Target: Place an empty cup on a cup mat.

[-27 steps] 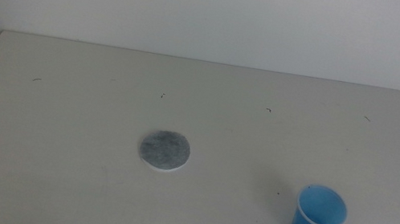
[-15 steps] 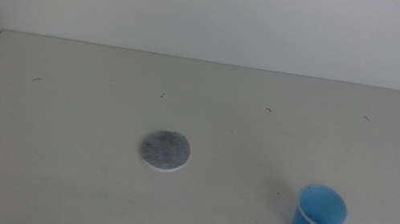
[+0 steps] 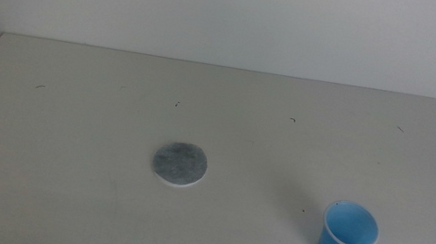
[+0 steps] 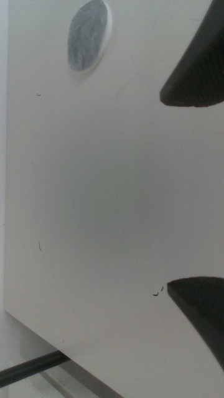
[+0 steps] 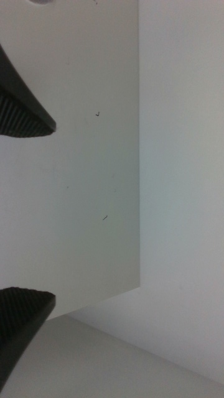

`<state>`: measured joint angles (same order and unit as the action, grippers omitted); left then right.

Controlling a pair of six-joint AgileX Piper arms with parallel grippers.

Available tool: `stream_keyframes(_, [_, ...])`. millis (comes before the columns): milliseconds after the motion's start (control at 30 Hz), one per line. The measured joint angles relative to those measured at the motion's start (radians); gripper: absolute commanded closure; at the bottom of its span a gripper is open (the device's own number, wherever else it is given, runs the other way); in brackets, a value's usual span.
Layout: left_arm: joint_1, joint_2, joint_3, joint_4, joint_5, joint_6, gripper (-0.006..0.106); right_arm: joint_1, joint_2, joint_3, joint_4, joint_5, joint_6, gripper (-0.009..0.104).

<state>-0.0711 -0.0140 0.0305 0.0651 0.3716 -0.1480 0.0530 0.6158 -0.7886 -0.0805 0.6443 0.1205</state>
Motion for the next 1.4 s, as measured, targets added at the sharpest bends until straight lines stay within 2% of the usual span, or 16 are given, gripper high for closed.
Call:
stream_keyframes(200, [0.000,0.000,0.000,0.000,0.000,0.000,-0.005,0.000,0.189,-0.249,0.019,0.243,0.000,0.033])
stream_keyframes(400, [0.000,0.000,0.000,0.000,0.000,0.000,-0.005,0.000,0.328,-0.433,0.116,0.411,0.006,0.033])
stream_keyframes(767, [0.000,0.000,0.000,0.000,0.000,0.000,-0.005,0.009,0.553,-0.620,0.138,0.520,0.102,0.033])
stream_keyframes(1200, [0.000,0.000,0.000,0.000,0.000,0.000,-0.005,0.187,0.792,-0.634,0.133,0.573,0.106,0.033])
stream_keyframes(1400, [0.000,0.000,0.000,0.000,0.000,0.000,-0.005,0.223,0.887,-0.632,0.134,0.573,0.134,0.033])
